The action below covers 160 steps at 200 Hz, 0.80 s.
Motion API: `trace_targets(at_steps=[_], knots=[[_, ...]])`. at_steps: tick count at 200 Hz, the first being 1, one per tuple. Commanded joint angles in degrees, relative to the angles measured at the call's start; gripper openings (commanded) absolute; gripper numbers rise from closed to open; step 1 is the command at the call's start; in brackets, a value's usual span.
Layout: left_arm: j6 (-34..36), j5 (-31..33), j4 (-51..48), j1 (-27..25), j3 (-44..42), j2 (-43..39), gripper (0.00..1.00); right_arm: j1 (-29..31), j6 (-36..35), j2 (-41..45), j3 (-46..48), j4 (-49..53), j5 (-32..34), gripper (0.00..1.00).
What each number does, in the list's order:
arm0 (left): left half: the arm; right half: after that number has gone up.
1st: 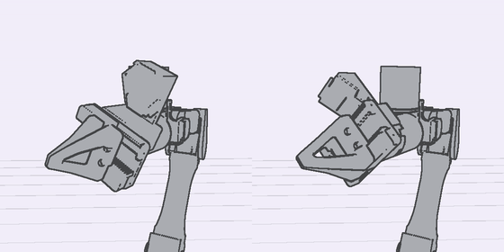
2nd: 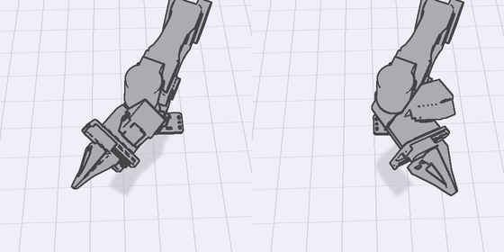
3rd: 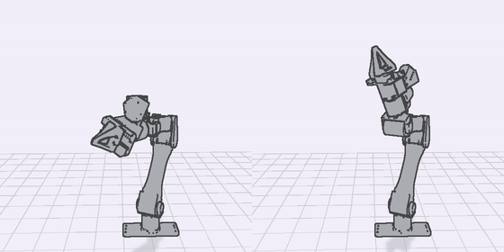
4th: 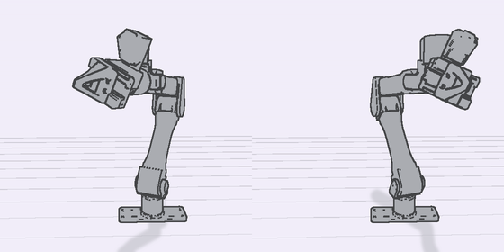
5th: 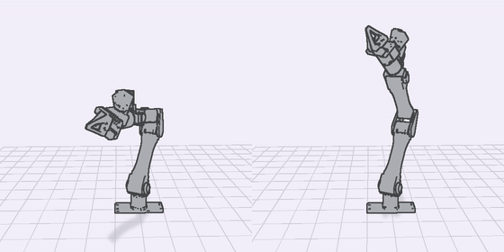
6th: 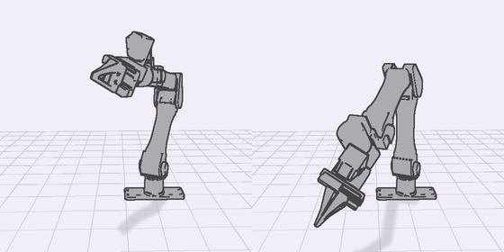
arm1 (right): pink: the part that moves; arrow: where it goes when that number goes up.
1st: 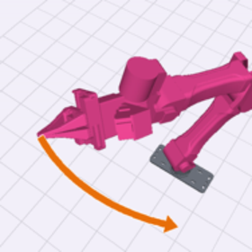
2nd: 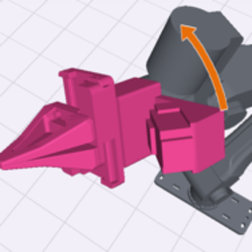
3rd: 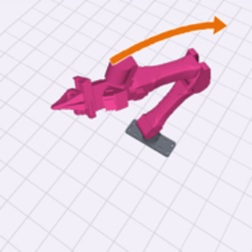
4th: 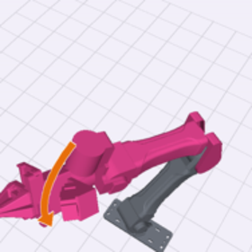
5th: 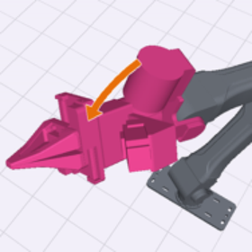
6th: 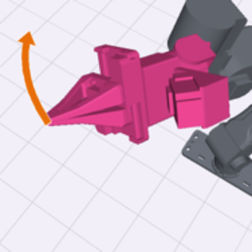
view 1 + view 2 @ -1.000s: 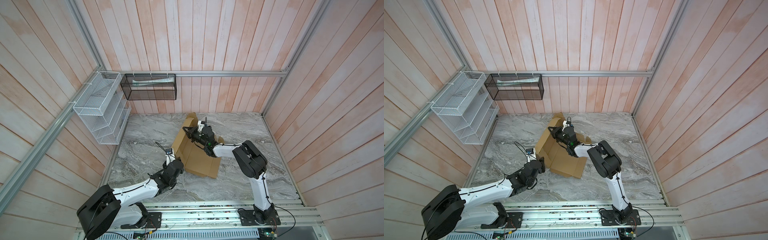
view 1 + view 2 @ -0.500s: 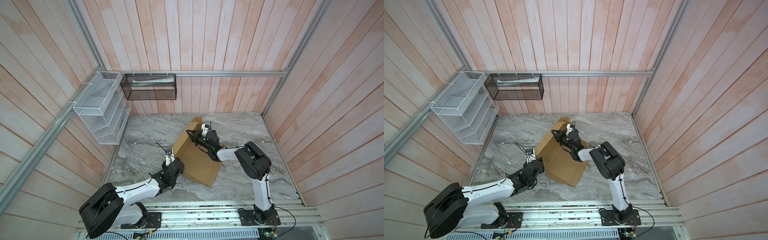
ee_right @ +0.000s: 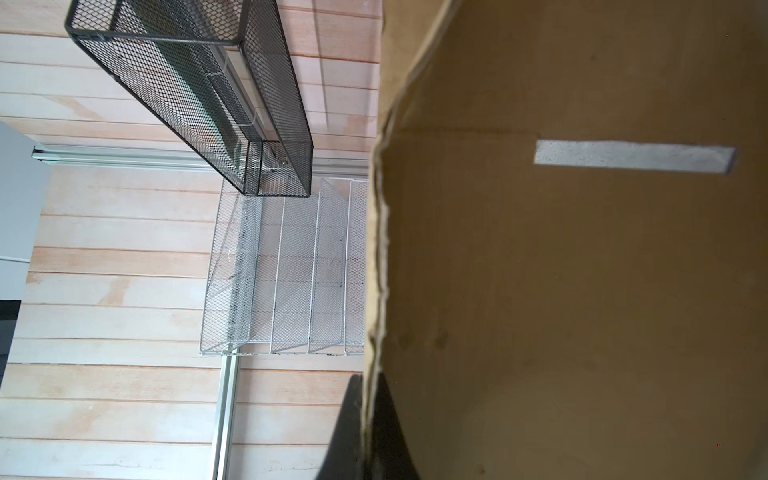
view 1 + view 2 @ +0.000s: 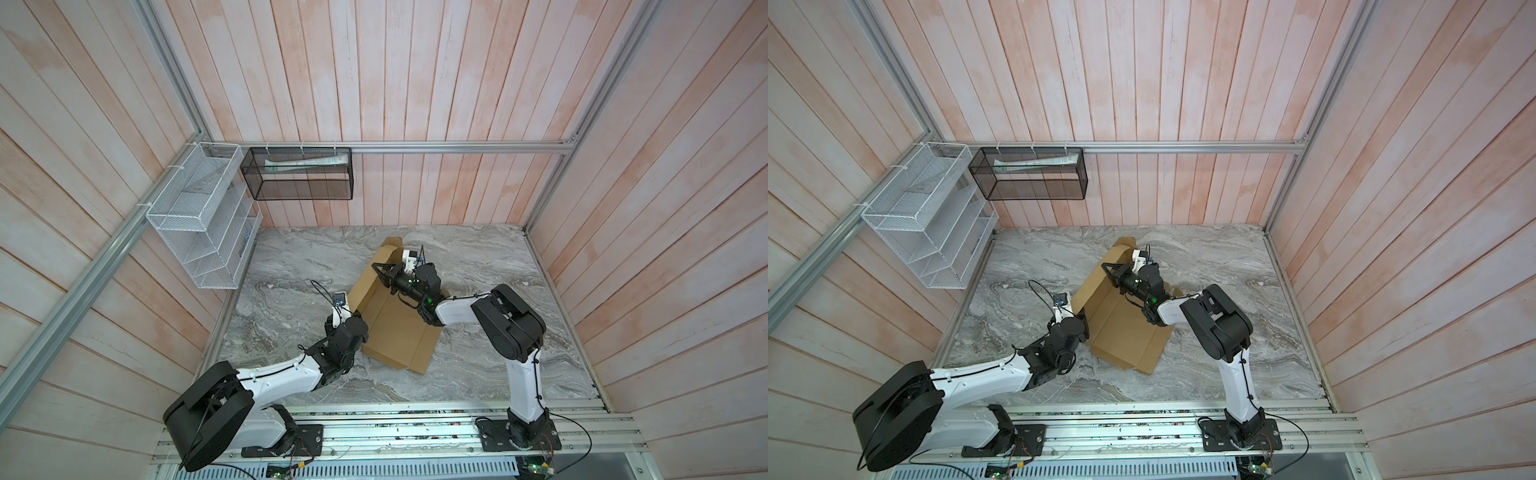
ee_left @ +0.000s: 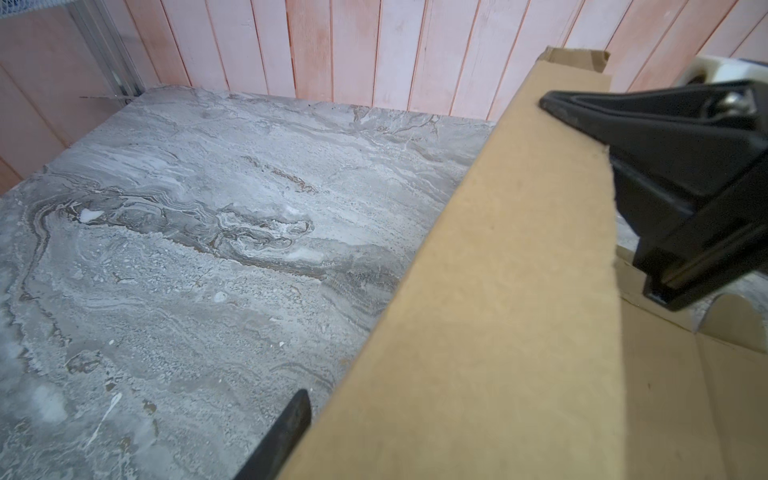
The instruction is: Fold the paper box
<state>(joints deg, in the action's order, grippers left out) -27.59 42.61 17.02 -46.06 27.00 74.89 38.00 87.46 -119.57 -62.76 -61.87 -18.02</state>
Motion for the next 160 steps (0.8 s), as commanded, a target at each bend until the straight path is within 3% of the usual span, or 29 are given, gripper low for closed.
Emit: trace_targets(at_steps=[1, 62, 118, 160], knots=[[1.4, 2.4, 3.9, 0.4, 1.0, 0.9, 0.52, 0.7, 0.1, 0.8, 1.0, -0.1, -3.5, 0.00], [-1.2, 3.4, 2.3, 0.3, 1.4, 2.4, 0.50, 0.9, 0.8, -0.4, 0.3, -0.7, -3.2, 0.00], [1.6, 4.7, 4.4, 0.4, 2.6, 3.3, 0.35, 1.1, 1.0, -0.5, -1.2, -0.3, -3.3, 0.00], [7.3, 5.8, 9.9, 0.5, 3.4, 4.7, 0.24, 1.2, 1.1, -0.3, -1.7, 0.2, -3.1, 0.06]])
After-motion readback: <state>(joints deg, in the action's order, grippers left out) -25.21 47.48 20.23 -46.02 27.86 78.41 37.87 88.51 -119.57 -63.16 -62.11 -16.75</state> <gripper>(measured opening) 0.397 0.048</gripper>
